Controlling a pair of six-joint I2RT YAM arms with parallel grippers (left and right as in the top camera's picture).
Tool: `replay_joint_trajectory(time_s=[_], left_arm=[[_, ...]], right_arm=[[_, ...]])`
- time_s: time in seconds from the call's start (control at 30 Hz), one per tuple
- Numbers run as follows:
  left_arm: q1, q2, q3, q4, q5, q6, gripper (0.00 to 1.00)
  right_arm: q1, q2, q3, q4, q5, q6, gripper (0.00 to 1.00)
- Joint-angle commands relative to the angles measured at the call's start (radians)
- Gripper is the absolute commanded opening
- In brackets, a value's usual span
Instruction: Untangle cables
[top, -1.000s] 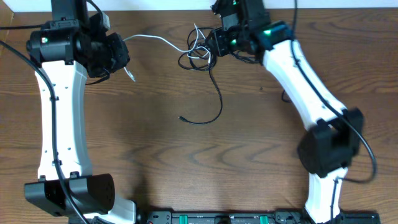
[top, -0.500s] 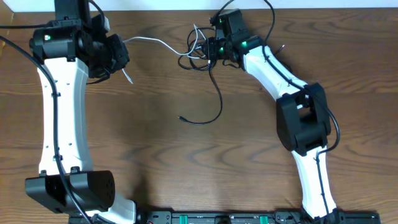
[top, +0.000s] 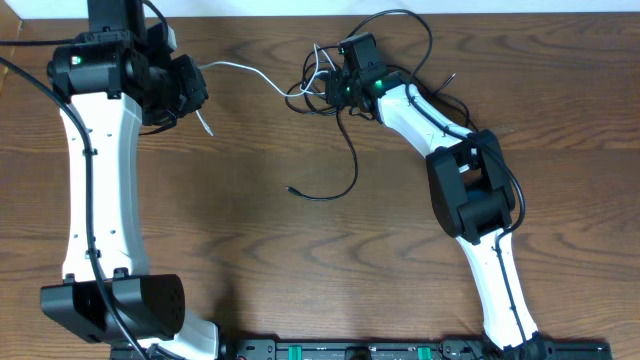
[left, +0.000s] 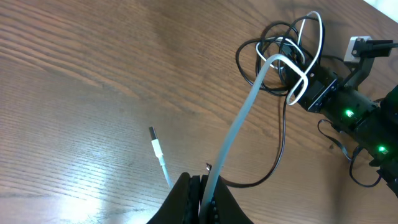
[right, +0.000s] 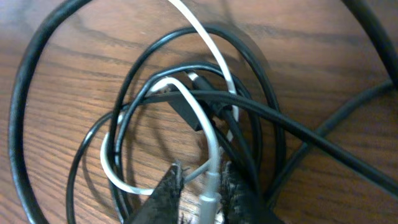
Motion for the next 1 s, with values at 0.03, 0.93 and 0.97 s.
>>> replay_joint_trajectory(time_s=[0.03,0.93,0.97], left_arm=[[0.000,0.006,-0.003,-0.004,-0.014,0.017,0.08],[-0.042,0.006,-0.003,-0.026,-0.018,0.049,0.08],[-0.045,0.006,-0.003,-0.027,-0.018,0.052,0.08]], right_arm=[[0.008,0.015,0.002,-0.008,0.020,0.008,0.01],[-0.073,-0.328,0.002,-0.469,-0.222,-0.298,0.01],[-0.077,-0.328,0.002,-0.485,-0.218,-0.298,0.01]])
